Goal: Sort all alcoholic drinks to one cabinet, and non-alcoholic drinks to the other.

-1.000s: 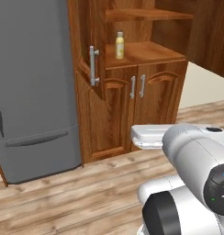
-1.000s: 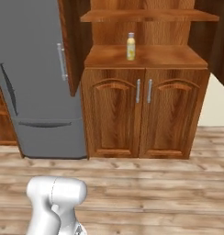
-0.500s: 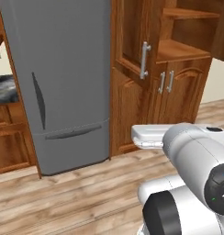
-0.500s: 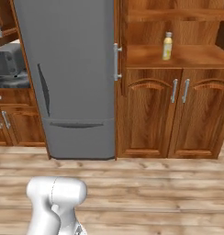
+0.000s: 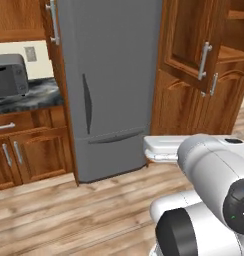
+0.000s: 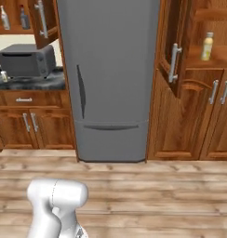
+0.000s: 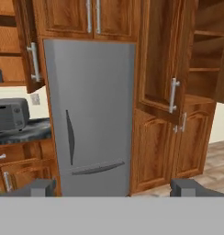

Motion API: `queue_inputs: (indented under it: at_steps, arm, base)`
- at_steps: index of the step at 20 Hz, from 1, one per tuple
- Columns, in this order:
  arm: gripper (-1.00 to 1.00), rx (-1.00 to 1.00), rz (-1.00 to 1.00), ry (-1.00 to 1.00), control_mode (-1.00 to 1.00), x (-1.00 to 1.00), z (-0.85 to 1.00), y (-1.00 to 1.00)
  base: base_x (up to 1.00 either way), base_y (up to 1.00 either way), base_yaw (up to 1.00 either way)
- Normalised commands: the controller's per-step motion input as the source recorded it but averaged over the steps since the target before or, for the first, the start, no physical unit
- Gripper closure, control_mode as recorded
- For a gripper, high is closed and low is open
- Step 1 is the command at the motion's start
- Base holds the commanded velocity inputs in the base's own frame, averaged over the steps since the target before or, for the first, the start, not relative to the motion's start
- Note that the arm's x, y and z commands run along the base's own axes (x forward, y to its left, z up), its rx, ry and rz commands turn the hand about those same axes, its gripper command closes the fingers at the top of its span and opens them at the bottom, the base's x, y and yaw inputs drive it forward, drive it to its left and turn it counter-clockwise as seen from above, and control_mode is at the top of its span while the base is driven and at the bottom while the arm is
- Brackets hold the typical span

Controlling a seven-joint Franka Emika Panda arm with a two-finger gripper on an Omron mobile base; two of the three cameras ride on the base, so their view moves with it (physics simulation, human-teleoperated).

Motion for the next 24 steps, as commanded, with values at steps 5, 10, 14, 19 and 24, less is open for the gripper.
queue_inputs:
  at_steps: [5,10,14,19,24]
  arm:
    - [-1.00,0.00,0.00,0.00,1.00,0.00,0.00,0.00]
    - [-1.00,0.00,0.00,0.00,1.00,0.00,0.00,0.00]
    - [-1.00,0.00,0.00,0.00,1.00,0.00,0.00,0.00]
    - [-1.00,0.00,0.00,0.00,1.00,0.00,0.00,0.00]
    - [-1.00,0.00,0.00,0.00,1.00,0.00,0.00,0.00]
  base:
    - [0.55,1.00,-0.11]
    - [0.64,0.93,-0.11]
    - [0.56,0.97,-0.10]
    - [0.21,0.60,-0.04]
    - [0.51,0.43,0.00]
